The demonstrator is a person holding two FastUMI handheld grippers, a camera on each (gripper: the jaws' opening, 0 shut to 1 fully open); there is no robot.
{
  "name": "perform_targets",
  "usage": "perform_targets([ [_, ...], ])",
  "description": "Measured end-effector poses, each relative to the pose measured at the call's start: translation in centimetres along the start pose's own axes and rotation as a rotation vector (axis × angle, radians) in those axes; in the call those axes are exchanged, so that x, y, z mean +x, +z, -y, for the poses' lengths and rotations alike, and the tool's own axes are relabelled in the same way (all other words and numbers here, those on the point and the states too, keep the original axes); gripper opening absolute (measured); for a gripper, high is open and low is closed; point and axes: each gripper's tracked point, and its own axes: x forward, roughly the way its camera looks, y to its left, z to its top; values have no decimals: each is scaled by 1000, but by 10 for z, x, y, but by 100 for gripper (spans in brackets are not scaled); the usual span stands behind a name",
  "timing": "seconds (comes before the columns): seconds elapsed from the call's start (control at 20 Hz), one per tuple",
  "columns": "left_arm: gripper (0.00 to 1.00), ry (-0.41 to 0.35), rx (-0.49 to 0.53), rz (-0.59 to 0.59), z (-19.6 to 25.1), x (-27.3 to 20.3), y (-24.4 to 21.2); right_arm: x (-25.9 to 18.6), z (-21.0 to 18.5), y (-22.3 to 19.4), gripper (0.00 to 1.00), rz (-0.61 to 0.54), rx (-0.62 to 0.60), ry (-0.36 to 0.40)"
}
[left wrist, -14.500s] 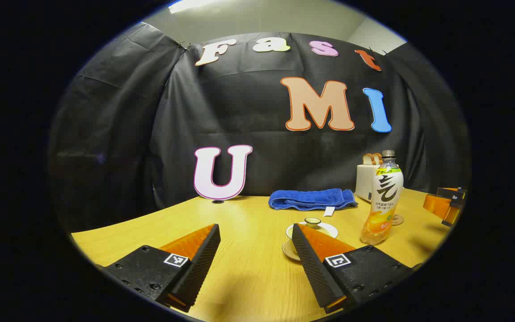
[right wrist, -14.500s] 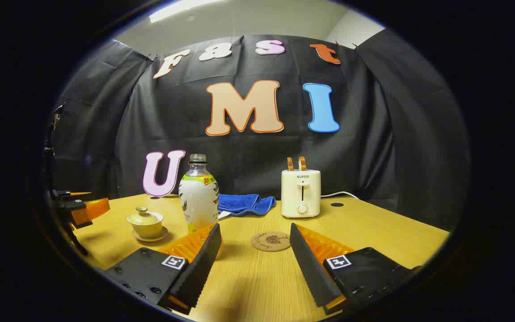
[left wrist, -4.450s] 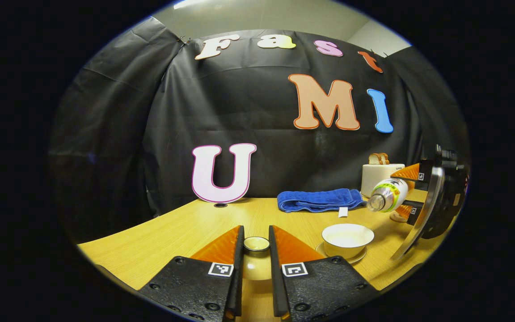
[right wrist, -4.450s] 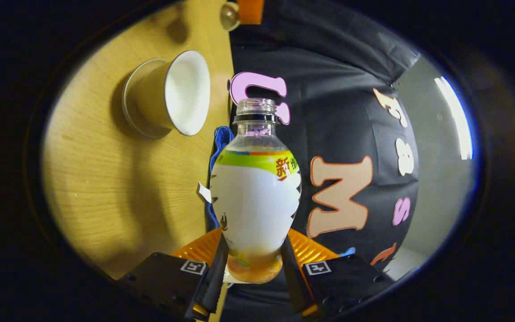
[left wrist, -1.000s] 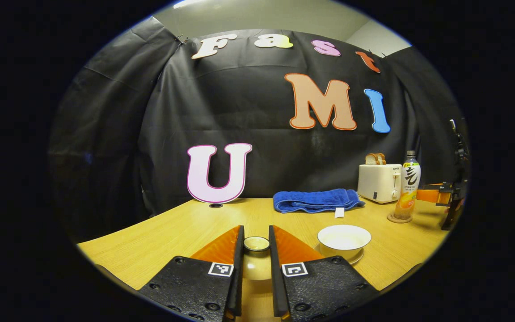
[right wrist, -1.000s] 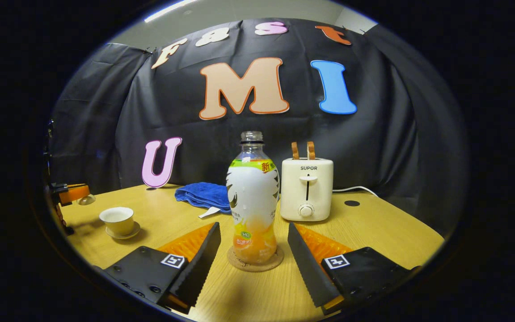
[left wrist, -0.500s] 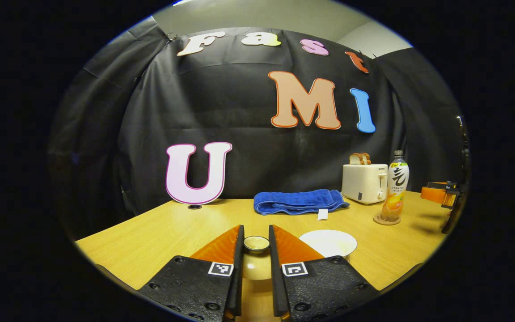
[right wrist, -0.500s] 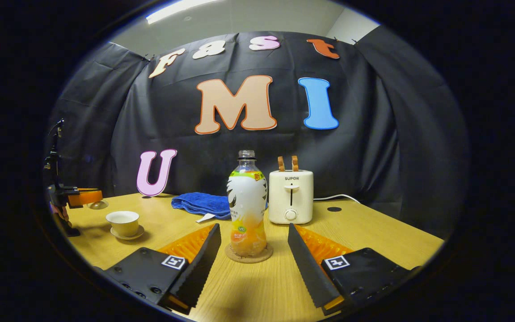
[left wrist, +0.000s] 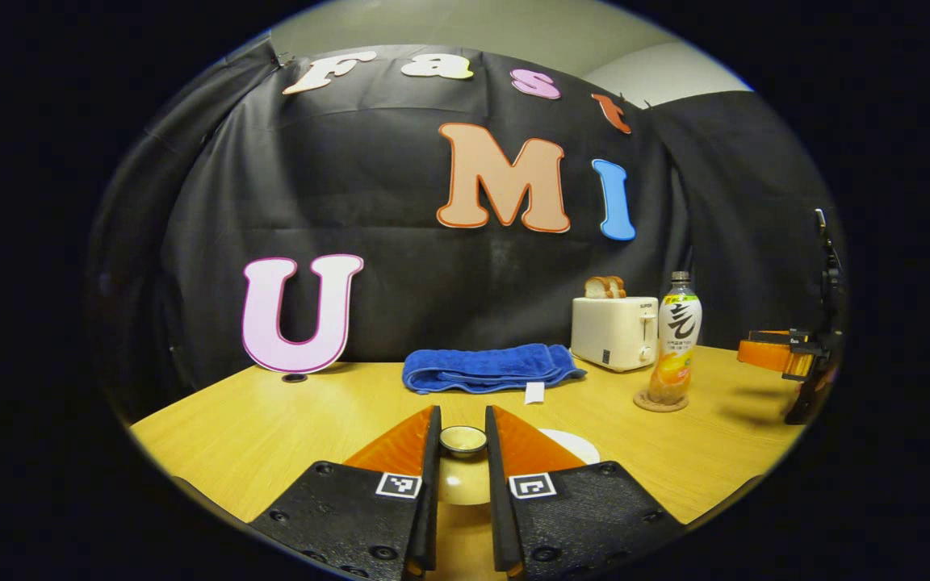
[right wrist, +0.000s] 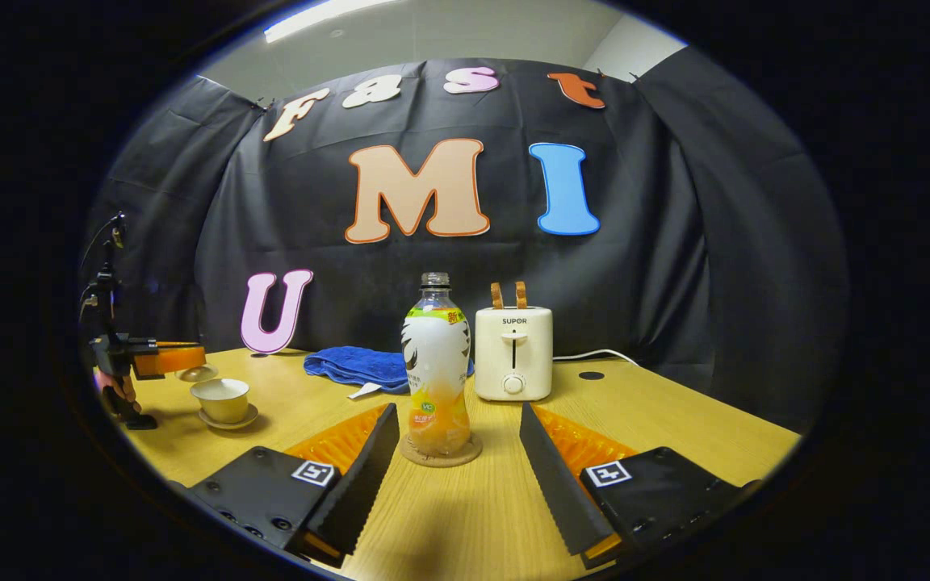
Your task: Open the teacup lid with one hand, grasp the water bottle and pour water into the teacup with the other hand; after pouring, place the water bottle on the coaster and then close the teacup lid.
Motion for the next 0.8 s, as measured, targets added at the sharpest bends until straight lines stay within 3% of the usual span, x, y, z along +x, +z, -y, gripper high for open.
perform_targets([
  [0.1, 25, -40, 0, -2, 12, 4, 0, 0, 7, 0, 92, 2, -1, -32],
  [0.15, 25, -61, -1, 0, 17, 6, 0, -1, 11, 0, 99, 5, -2, -53],
  [0.45, 25, -133, -1, -4, 36, 12, 0, -4, 28, 1, 92, 13, -5, -151],
  [0.65, 25, -166, -1, -5, 44, 11, 0, -3, 31, 0, 92, 17, -6, -165],
  [0.8, 25, -182, 5, -11, 47, 11, -1, -12, 30, 1, 99, 16, -6, -160],
])
